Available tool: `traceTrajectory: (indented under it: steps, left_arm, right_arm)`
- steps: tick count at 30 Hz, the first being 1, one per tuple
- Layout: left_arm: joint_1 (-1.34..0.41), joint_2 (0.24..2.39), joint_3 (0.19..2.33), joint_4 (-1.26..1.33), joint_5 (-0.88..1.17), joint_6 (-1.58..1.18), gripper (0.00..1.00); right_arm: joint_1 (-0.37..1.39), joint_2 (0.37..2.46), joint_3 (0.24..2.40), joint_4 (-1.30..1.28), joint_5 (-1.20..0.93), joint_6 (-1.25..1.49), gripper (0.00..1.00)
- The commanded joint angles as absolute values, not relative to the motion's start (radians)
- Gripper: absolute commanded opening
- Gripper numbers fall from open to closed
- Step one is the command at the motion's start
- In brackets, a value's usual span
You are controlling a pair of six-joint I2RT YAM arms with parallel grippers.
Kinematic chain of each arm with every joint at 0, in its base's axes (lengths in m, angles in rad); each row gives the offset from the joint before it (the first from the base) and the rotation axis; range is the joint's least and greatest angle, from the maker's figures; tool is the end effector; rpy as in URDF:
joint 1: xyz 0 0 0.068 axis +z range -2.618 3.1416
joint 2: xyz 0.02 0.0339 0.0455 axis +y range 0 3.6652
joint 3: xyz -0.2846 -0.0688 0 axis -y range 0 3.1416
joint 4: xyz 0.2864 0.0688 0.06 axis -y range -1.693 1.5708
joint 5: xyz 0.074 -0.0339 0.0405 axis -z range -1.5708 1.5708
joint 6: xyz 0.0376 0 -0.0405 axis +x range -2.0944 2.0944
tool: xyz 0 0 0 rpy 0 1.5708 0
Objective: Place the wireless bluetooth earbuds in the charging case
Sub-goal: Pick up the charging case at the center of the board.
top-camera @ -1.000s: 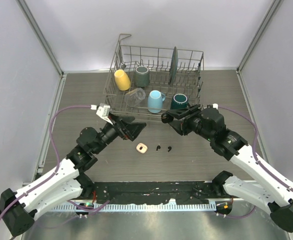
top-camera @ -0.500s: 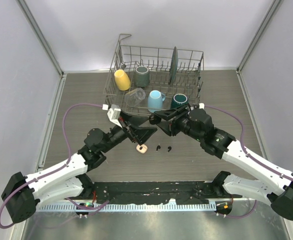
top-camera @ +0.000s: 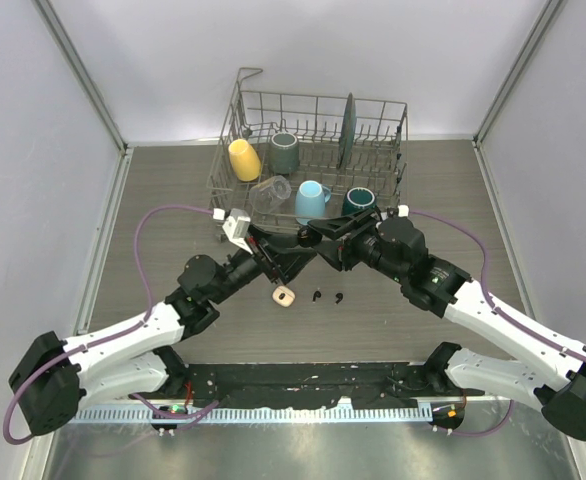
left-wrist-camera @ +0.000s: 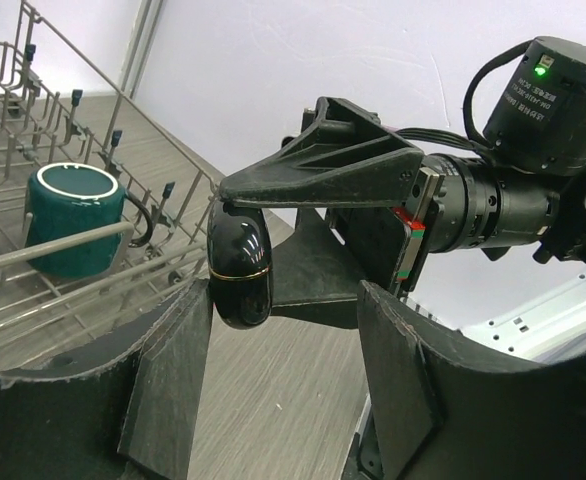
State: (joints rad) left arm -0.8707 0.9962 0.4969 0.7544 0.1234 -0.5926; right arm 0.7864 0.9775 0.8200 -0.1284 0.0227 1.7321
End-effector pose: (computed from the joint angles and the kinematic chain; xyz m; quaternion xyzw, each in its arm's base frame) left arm 0.1596 -0.1966 0.2960 0.1329 0.5976 -0.5557 0.5625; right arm 0.1844 0.1836 0.3323 0.3707 0.7096 0.5675 0.1923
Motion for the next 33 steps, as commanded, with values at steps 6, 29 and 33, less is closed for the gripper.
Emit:
traceTrajectory:
  steps: [6,29,33]
  left_arm:
    - [-0.893,1.017,0.491,0.876,0.084,-0.575,0.57]
    - [-0.902,1.111,0.466,1.002,0.034,-0.589,0.13]
    - [-0.904,1.114,0.465,1.002,0.022,-0.591,0.04]
  right_arm:
    - [0.798,0.979,0.847,-0.08,0.014,1.743,0.01]
    - [0.805,0.957,0.834,-0.083,-0.02,1.756,0.01]
    - [0.805,0.954,0.83,-0.081,-0.026,1.755,0.01]
